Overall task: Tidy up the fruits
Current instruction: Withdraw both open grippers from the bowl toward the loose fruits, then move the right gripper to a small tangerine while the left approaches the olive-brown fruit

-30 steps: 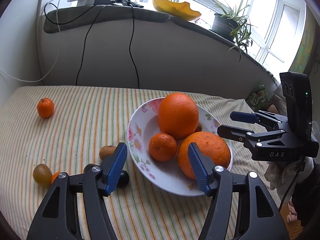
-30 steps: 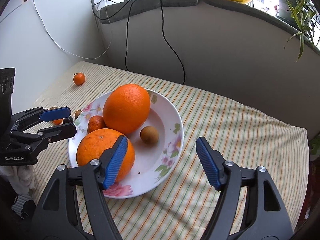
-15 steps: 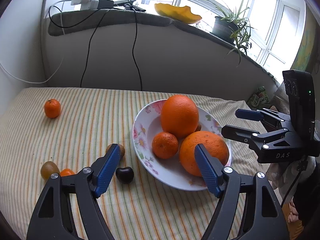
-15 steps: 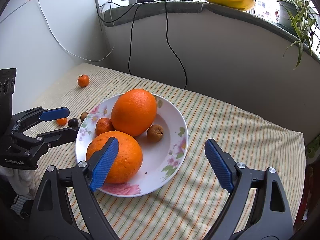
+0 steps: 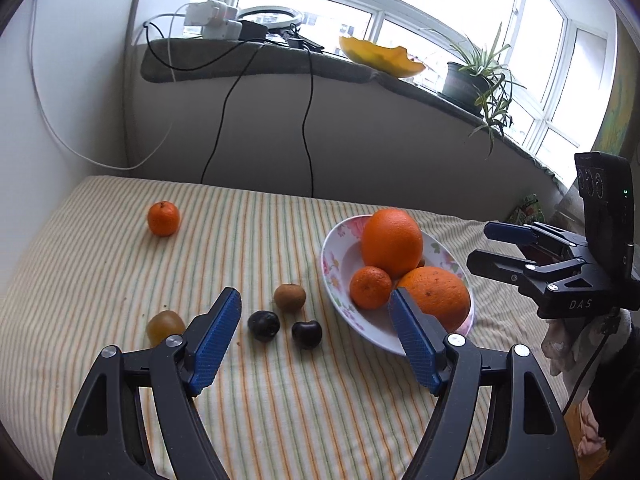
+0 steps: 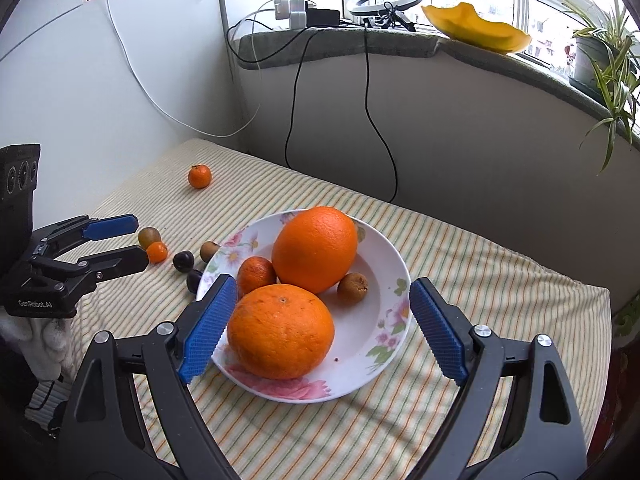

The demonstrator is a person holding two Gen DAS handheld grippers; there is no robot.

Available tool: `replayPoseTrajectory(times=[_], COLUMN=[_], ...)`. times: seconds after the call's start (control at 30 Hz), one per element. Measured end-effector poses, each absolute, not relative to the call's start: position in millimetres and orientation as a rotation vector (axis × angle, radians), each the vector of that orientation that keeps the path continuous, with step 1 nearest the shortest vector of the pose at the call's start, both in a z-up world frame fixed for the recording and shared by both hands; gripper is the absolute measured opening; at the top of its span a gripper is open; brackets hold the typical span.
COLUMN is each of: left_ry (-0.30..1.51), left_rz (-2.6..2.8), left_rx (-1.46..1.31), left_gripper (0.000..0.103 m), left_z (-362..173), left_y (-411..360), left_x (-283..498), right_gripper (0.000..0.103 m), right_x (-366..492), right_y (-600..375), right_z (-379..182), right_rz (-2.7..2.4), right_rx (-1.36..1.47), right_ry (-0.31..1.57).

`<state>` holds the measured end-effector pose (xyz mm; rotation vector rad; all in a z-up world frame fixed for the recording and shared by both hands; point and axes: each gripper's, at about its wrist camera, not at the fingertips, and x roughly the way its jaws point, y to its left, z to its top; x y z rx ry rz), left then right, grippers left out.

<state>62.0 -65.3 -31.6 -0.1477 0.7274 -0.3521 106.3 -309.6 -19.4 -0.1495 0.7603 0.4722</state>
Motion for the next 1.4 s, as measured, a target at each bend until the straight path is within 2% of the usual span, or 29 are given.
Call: replayPoseTrajectory(times=[0.47, 0.6, 0.77, 0.83, 0.93, 1.03, 1.23, 1.4], left_ry=[0.753, 0.768, 0.793, 0.805, 0.818, 0.83, 0.854, 0.87], left_rz=[-0.222, -0.204, -0.203, -0.208, -0.214, -0.223, -0.237, -0.247], left_rx=[-0.184, -0.206, -0.255, -0.272, -0.282, -0.288, -0.303, -0.319], left_gripper=[0.074, 0.068, 0.059, 0.051, 0.046, 0.044, 0.041, 0.038], left_z=[-46, -51, -60, -64, -68, -71, -79, -83], left_y=[-3, 10, 23, 27, 30, 30, 32, 33], left_x=[50, 51, 55, 59, 64, 68, 77, 82], right_gripper=[0.09, 0.09, 0.082, 0.076, 0.067, 0.057, 0.046, 0.044], right_x=[87, 85, 86, 85, 85, 88, 98, 107], right_y=[-243, -224, -201, -190, -174, -159, -130, -111], right_z=[-22, -25, -32, -35, -43, -52, -67, -78], right_rz=[0.659, 0.706, 0.763, 0.79, 0.824, 0.854, 0.901, 0.918], right_rx=[-0.25, -0.282, -0.312, -0.322, -0.349, -0.363, -0.378, -0.401], right_ry=[0.75, 0.756, 0.773, 0.783, 0.798, 0.822, 0.858, 0.878])
